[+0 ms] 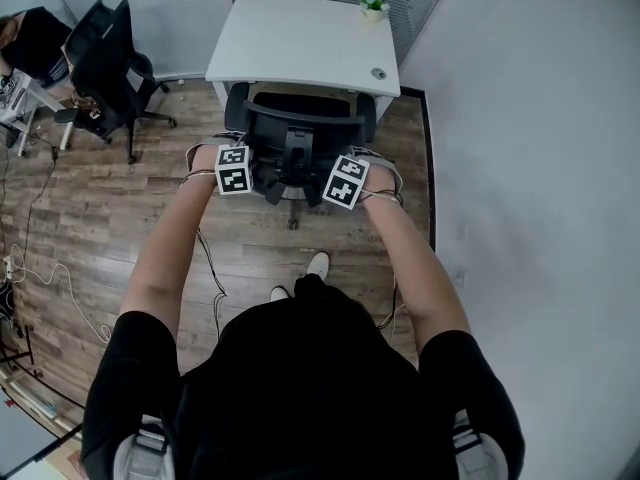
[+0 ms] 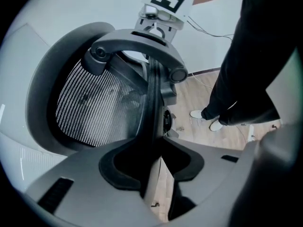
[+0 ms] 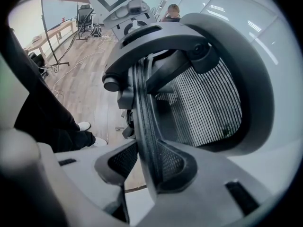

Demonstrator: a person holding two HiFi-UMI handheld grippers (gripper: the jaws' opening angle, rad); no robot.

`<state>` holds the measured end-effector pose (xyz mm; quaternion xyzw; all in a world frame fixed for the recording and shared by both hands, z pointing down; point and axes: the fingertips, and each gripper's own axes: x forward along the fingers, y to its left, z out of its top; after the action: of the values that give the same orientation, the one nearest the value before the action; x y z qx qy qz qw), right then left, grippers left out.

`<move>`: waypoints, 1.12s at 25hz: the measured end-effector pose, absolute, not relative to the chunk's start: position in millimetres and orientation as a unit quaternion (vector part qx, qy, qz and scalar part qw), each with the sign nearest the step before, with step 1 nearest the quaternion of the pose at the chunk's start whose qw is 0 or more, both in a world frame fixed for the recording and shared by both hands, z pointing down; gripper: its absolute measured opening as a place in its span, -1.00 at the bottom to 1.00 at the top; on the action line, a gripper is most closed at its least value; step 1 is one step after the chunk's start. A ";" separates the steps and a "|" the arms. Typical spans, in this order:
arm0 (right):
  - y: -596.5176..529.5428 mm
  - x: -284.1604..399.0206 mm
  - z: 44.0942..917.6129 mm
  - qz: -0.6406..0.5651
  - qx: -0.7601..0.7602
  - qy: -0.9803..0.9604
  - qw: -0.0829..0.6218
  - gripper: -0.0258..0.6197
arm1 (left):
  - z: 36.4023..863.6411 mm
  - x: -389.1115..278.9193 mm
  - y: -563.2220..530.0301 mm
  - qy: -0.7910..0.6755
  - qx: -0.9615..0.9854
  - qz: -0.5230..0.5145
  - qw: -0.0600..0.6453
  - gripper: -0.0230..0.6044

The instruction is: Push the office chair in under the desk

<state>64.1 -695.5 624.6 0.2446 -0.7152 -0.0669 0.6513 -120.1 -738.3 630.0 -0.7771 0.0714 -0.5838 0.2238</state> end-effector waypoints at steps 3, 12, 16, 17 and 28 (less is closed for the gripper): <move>-699.8 65.6 625.3 -0.065 0.243 -0.716 0.651 -0.54 | 630.6 -118.3 -742.1 0.074 -0.777 -0.585 0.222 -0.51; -697.9 63.4 623.6 -0.094 0.235 -0.728 0.637 -0.51 | 625.8 -117.1 -742.5 0.114 -0.788 -0.565 0.216 -0.37; -692.1 64.0 609.7 -0.097 0.235 -0.745 0.616 -0.47 | 615.7 -112.8 -737.5 0.143 -0.804 -0.537 0.212 -0.27; -690.8 62.8 602.5 -0.096 0.241 -0.754 0.604 -0.47 | 610.1 -112.8 -736.6 0.155 -0.809 -0.525 0.212 -0.26; -657.3 31.8 492.1 -0.033 0.356 -0.885 0.297 -0.55 | 489.2 -99.1 -691.4 0.326 -0.920 -0.203 0.080 -0.39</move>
<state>31.8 -657.3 492.1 0.3565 -0.8852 -0.0325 0.2970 -99.1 -691.4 489.2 -0.9198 0.3261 -0.2030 0.0805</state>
